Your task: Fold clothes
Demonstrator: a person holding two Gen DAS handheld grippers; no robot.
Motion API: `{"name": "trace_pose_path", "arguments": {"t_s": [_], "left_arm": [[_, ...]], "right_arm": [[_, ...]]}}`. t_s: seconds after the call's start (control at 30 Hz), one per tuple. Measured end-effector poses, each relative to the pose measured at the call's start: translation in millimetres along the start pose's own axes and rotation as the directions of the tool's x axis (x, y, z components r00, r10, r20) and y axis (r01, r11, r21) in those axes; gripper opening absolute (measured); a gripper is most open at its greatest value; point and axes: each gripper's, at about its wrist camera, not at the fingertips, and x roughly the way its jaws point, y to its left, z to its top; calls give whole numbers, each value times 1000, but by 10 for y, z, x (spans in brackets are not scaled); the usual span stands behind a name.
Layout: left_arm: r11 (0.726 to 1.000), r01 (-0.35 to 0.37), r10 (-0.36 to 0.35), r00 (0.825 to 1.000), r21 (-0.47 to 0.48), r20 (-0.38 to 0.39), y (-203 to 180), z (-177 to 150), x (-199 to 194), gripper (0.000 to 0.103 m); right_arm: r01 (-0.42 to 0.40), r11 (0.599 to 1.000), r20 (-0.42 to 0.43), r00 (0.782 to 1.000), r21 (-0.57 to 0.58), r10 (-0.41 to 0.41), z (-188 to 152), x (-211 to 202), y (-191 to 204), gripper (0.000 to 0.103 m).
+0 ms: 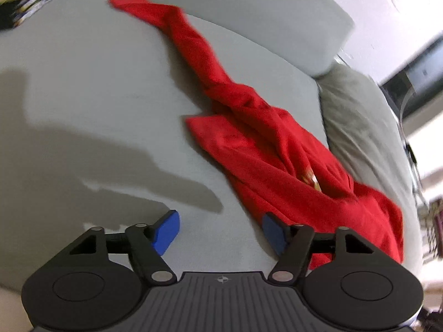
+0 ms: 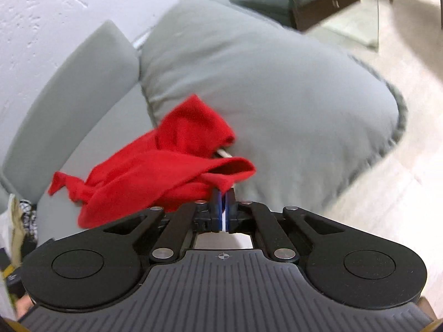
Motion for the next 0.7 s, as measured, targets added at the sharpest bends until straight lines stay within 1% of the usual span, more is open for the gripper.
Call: {"name": "trace_pose_path", "arguments": {"t_s": [0.07,0.1,0.17,0.2,0.23,0.27,0.3,0.37,0.4,0.43,0.47,0.5,0.53,0.57,0.6,0.63,0.7], "left_arm": [[997,4,-3,1000,79,-20,-142,1,59,65],[994,0,2,1000,105,-20,-192,5,76,65],[994,-22,22,1000,111,-2,-234,36,90,68],[998,-18,17,1000,64,10,-202,69,92,70],[1000,-12,12,1000,11,21,-161,106,99,76],[998,-6,8,1000,-63,26,-91,156,122,83],[990,0,4,999,-138,32,-20,207,145,83],[961,12,0,999,-276,42,116,309,198,82],[949,7,6,999,-314,40,162,358,250,81],[936,3,12,999,-351,39,207,407,301,78],[925,-2,18,999,-380,38,239,456,351,74],[924,-7,25,999,-383,43,225,508,390,70],[925,-14,34,998,-380,45,207,558,430,49],[934,-32,48,998,-356,34,181,604,470,14],[939,-48,59,998,-341,23,164,631,489,3],[943,-46,59,998,-331,30,143,646,468,2],[964,-34,61,994,-264,92,-27,687,305,1]], "right_arm": [[-16,1000,-18,1000,0,16,-24,45,-4,1],[-15,1000,-16,1000,-19,15,-35,71,29,1],[-32,998,-28,999,-53,31,-42,122,92,3],[-37,997,-34,999,-63,35,-43,132,108,5],[-42,996,-38,999,-73,39,-50,132,116,12],[-46,996,-41,998,-80,43,-58,132,122,12],[-50,995,-39,998,-86,47,-71,132,126,12],[-53,992,-24,998,-114,51,-111,133,139,14],[-51,990,-14,999,-133,50,-133,128,143,15],[-47,988,-4,999,-149,47,-151,121,143,17],[-44,986,5,999,-163,45,-165,117,145,18],[-42,984,10,999,-173,44,-174,118,146,19],[-41,983,14,999,-177,44,-178,119,139,21],[-42,983,17,999,-177,46,-180,121,128,23],[-44,984,18,999,-175,48,-180,123,115,24],[-46,984,19,999,-172,50,-178,127,100,26],[-53,984,21,998,-168,57,-175,132,69,28]]}}
